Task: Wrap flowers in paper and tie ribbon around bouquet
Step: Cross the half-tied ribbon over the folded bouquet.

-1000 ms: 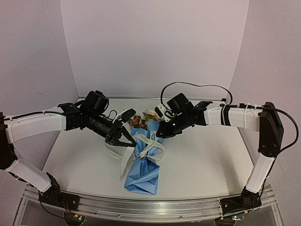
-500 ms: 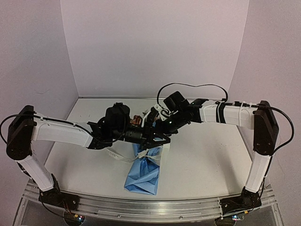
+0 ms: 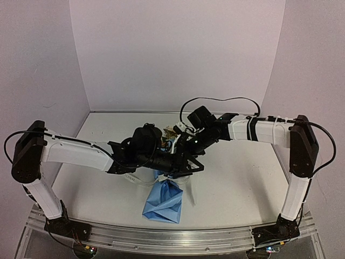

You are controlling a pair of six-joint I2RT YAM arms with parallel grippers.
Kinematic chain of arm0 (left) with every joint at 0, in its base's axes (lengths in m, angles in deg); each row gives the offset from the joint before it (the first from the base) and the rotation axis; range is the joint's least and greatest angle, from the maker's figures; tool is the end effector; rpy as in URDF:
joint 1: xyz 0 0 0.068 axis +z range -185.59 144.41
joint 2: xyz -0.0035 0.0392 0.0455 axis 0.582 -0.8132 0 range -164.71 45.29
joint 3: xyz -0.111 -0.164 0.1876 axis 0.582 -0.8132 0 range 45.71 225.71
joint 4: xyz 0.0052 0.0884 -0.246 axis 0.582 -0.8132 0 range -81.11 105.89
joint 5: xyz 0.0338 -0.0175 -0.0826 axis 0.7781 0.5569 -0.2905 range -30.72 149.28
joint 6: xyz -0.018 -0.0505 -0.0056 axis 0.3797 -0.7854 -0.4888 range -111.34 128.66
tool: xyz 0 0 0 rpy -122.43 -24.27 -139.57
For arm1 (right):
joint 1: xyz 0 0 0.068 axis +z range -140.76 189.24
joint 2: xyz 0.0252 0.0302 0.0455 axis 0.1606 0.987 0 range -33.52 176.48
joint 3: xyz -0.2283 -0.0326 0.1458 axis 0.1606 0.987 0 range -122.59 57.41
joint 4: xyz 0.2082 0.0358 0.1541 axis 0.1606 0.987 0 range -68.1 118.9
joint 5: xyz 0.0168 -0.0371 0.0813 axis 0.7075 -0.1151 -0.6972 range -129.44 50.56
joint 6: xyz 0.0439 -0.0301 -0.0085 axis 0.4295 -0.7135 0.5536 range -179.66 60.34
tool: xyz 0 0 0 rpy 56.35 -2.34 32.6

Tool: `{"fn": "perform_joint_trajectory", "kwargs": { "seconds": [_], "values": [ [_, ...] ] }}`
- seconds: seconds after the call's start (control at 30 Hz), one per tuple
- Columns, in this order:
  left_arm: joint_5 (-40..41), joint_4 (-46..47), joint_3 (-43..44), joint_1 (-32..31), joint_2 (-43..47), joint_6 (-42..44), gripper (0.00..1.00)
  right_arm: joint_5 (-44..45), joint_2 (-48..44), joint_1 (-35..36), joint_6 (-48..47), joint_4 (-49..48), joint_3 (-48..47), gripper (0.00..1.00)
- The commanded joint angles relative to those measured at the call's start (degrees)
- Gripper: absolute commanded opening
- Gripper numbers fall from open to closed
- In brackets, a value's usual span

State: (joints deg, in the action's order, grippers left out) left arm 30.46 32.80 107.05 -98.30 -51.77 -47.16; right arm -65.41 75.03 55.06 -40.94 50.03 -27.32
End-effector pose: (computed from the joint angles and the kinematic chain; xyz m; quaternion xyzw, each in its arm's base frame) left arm 0.1618 -0.3508 0.2473 0.1919 0.7775 -0.5880 0.1142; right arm 0.2801 0.3104 0.2363 -0.2870 0.8784 0.3493 0.1552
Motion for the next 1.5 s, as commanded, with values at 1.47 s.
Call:
{"fn": "perform_joint_trajectory", "kwargs": {
  "seconds": [1.47],
  "values": [
    [12.29,-18.20,-12.35,6.13,21.91,42.94,0.55,9.70,-11.69,9.89,-11.16,-2.10,8.59,0.00]
  ]
}}
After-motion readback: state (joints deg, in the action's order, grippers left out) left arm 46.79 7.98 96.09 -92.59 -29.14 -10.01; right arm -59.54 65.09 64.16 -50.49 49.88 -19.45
